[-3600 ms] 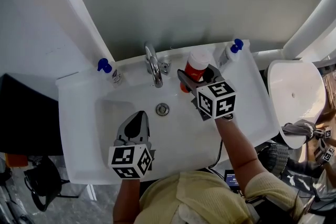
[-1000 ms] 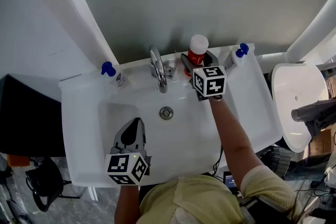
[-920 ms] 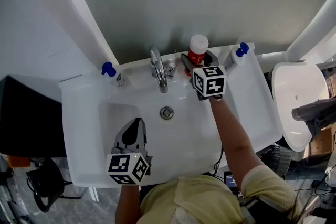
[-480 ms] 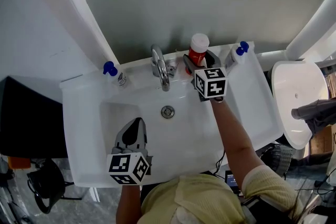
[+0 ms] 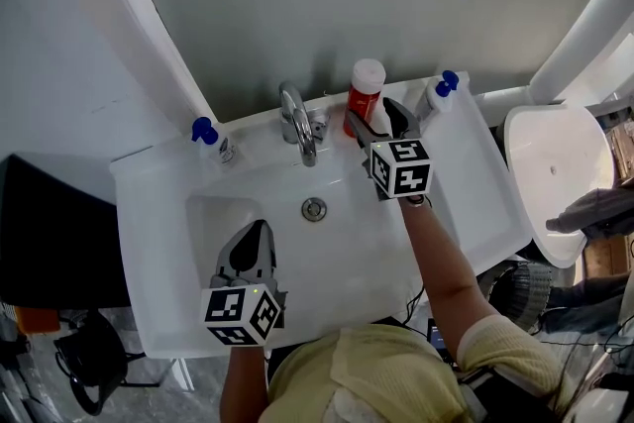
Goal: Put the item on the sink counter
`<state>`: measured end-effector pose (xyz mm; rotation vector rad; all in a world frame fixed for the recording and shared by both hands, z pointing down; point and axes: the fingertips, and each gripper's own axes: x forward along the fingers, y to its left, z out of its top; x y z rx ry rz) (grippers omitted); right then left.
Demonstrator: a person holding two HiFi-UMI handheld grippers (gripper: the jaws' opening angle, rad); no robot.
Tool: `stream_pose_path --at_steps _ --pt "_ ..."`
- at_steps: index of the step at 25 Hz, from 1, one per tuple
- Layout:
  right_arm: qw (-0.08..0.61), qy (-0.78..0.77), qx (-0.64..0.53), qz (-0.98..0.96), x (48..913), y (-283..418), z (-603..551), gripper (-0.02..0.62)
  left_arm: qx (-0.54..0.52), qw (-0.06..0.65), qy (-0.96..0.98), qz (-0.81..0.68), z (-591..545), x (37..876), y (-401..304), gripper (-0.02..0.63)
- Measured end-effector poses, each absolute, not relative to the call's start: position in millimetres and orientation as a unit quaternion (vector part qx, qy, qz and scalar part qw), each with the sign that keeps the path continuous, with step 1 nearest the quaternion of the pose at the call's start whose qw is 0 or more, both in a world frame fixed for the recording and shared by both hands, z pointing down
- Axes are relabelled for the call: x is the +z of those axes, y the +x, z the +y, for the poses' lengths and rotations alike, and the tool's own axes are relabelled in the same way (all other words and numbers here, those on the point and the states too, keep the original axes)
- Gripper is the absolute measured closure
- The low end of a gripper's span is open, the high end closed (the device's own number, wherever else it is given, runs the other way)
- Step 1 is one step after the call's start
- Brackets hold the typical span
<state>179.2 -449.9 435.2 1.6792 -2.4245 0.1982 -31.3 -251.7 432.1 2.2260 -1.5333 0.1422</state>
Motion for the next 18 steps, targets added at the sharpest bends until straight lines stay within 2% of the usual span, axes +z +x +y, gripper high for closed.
stream_pose_path --at_steps 18 --pt "0.065 0.560 0.060 -0.824 406 178 -367 0.307 0.033 0.214 0.826 -0.521 -251 422 -35 0.563"
